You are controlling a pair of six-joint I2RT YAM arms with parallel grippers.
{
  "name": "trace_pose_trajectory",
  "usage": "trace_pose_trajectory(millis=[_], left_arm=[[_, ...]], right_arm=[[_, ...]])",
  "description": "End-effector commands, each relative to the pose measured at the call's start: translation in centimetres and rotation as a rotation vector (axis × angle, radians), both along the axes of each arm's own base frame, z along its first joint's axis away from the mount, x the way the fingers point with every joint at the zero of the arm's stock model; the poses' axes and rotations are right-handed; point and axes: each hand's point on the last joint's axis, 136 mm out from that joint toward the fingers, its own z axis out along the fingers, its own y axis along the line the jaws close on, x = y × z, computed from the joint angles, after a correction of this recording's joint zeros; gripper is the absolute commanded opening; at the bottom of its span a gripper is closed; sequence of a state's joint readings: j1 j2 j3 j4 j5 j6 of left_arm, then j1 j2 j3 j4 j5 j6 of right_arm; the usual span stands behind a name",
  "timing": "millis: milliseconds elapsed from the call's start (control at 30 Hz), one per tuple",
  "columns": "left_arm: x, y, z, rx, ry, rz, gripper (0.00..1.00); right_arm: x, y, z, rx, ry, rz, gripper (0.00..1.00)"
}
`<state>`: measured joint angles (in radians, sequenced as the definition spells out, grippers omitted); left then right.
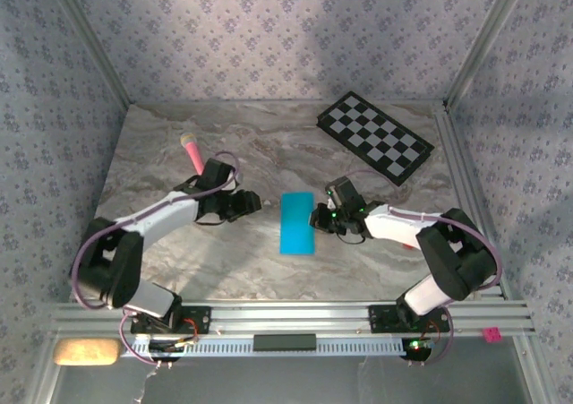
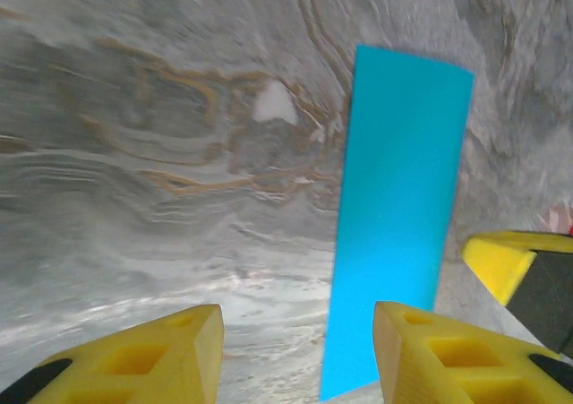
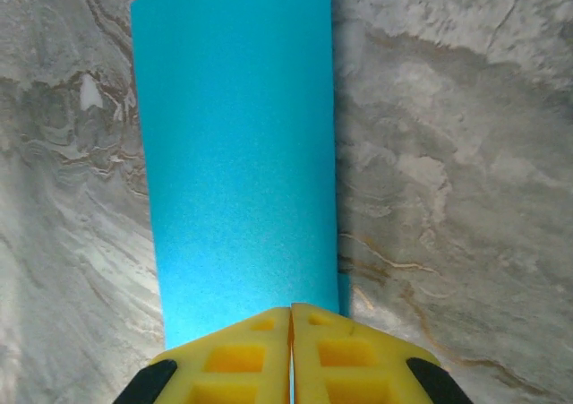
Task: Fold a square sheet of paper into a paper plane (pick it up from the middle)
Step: Turn over the paper at the center of the table, then third fold the triangle at the center of the table.
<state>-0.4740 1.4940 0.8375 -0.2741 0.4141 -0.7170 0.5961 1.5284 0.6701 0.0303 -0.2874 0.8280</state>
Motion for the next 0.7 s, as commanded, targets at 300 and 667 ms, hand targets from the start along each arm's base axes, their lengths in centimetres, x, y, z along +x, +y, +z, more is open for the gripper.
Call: trace_pose_trajectory(millis=[300, 667], left_arm=[[-0.5, -4.6, -0.6, -0.111, 0.102, -0.104, 0.47], [-0.8, -5.8, -1.9, -0.141, 0.159, -0.143, 0.44]], right_arm=[[0.5, 0.6, -1.4, 0.103, 0.048, 0.009, 0.07], [-1.1, -1.4, -5.1, 0.060, 0.141, -0.007, 0.07]])
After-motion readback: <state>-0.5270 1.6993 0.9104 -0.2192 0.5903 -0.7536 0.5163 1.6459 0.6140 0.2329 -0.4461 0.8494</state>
